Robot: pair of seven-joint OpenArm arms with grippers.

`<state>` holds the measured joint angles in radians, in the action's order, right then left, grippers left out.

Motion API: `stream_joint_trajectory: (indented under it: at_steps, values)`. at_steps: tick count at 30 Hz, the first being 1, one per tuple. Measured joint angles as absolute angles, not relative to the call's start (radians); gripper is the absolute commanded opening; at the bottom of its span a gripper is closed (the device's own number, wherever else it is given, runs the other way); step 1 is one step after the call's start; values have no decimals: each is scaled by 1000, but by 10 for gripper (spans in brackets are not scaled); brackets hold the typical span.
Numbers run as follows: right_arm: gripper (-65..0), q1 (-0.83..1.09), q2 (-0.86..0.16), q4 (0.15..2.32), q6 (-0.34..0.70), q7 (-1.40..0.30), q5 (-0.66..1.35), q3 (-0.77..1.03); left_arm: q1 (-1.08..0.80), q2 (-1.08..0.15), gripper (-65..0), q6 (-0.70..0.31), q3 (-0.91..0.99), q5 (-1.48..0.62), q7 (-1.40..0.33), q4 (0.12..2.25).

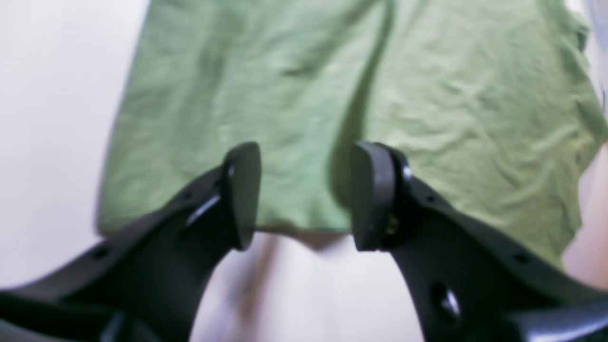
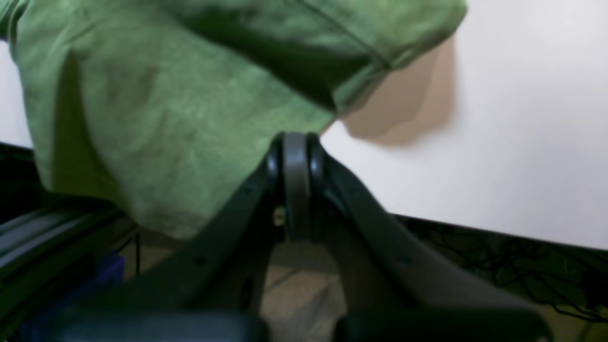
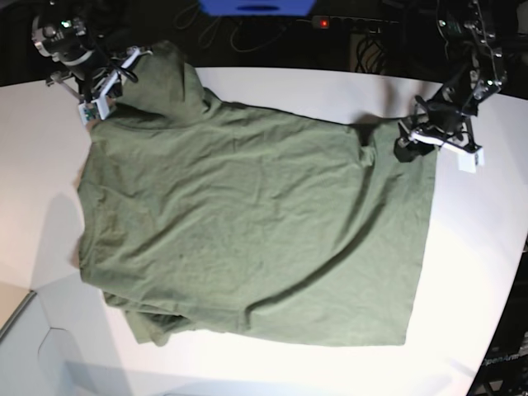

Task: Layout the t-shirt on the table in an organized manner, then fold the t-shirt properly
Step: 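Grasp the shirt edges with both grippers and pull them apart, then regrasp the shirt edges with both grippers and stretch the shirt flat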

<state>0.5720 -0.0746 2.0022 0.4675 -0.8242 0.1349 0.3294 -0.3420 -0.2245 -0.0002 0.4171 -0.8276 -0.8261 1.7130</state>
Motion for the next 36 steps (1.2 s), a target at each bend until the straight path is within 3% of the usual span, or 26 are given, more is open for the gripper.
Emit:
stream_joint_trajectory:
  at_steps: [11, 21, 36]
  values:
    - [-650, 551, -80, 2002, 467, -823, 135, 353, -229, -263, -353, -25, 465, -838, -778, 1440]
    - [-650, 485, -80, 2003, 467, -838, 135, 498, -221, -333, -353, -26, 465, -778, -786, 1425]
    - [-650, 405, -72, 1999, 467, -850, 128, 398, -231, -363, -353, 1, 580, -743, -832, 1522]
